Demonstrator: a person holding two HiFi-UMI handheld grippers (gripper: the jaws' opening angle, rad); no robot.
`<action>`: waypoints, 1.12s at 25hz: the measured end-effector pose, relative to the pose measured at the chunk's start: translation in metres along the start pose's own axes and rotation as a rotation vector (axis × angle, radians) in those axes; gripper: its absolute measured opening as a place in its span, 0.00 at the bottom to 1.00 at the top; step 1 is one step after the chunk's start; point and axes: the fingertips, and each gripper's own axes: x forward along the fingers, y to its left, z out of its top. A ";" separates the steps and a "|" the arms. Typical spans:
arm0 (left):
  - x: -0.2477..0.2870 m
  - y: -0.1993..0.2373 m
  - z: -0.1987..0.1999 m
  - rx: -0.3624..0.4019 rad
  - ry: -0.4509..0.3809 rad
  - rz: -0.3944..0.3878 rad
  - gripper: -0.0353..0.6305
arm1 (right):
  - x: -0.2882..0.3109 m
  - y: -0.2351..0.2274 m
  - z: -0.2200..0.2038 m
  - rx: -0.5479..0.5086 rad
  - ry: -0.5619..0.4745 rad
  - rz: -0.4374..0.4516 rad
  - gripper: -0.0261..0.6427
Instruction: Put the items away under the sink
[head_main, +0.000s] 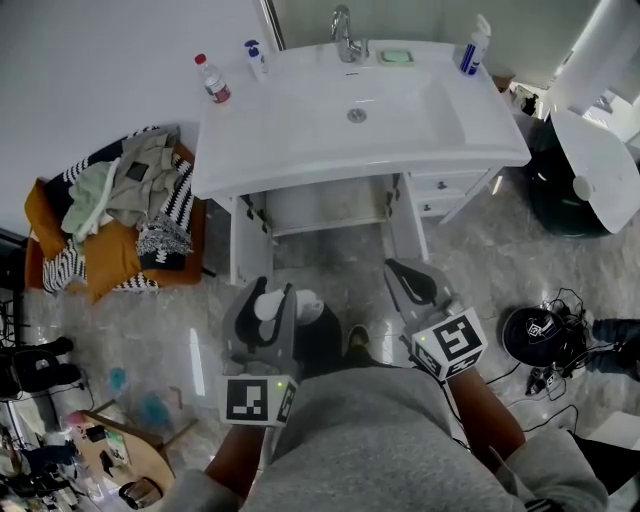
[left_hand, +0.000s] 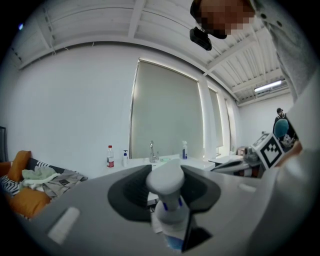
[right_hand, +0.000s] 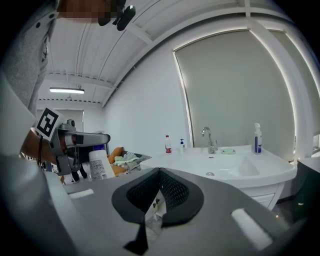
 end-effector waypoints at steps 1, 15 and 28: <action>-0.001 0.001 0.000 -0.001 -0.001 0.003 0.28 | 0.001 0.002 0.000 -0.002 0.000 0.004 0.04; -0.002 0.007 0.001 -0.008 -0.007 0.012 0.28 | 0.004 0.005 0.001 0.018 -0.004 -0.001 0.04; 0.017 0.023 -0.010 -0.015 0.019 0.008 0.28 | 0.028 0.000 -0.003 0.025 0.017 0.002 0.04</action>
